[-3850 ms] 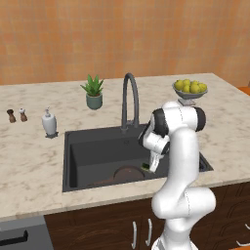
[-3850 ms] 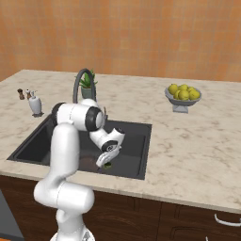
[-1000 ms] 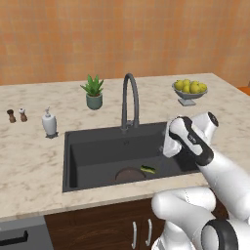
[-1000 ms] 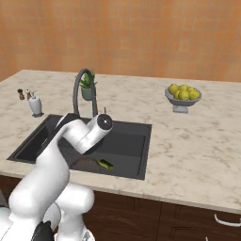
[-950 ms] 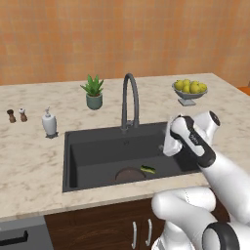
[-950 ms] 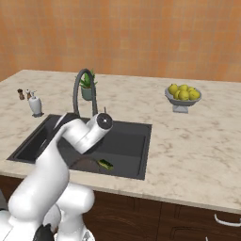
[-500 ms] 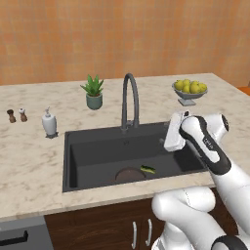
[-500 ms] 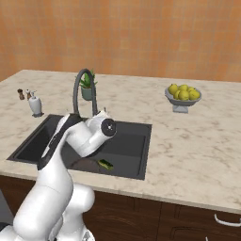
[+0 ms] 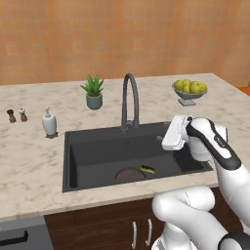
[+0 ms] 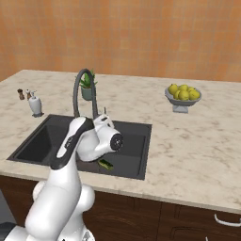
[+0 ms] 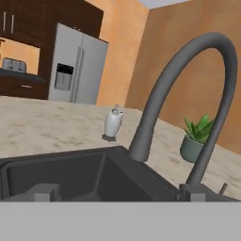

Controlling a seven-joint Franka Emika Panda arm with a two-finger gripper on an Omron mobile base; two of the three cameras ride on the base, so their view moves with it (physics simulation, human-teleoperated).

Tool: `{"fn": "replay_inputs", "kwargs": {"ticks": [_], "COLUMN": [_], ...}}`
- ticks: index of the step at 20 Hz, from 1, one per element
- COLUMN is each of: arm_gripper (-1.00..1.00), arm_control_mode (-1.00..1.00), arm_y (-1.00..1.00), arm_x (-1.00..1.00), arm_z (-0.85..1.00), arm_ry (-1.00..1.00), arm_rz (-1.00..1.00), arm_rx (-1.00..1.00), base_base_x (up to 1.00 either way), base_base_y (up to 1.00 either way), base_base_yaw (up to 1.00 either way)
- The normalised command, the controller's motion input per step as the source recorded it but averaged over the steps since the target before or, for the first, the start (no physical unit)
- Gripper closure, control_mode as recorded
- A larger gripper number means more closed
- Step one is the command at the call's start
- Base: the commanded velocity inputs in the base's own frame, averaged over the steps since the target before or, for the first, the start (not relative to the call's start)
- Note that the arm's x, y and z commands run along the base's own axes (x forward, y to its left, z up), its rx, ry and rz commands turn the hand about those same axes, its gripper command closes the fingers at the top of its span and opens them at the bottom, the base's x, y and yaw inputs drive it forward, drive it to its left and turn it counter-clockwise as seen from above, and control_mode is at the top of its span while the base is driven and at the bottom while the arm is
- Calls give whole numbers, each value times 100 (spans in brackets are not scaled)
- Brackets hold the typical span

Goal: Pick the pan and sponge and place them into the sink. Then turn on the water.

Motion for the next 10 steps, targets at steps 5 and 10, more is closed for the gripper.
{"fn": "replay_inputs", "kwargs": {"ticks": [5,10], "arm_gripper": [-100,-100], "arm_control_mode": [-100,-100], "arm_y": [8,4], "arm_x": [30,35], "arm_z": [0,0], "arm_ry": [0,0], "arm_rz": [-15,-11], "arm_rx": [0,3], "base_base_x": [0,0], "base_base_y": [0,0], "base_base_yaw": [0,0]}}
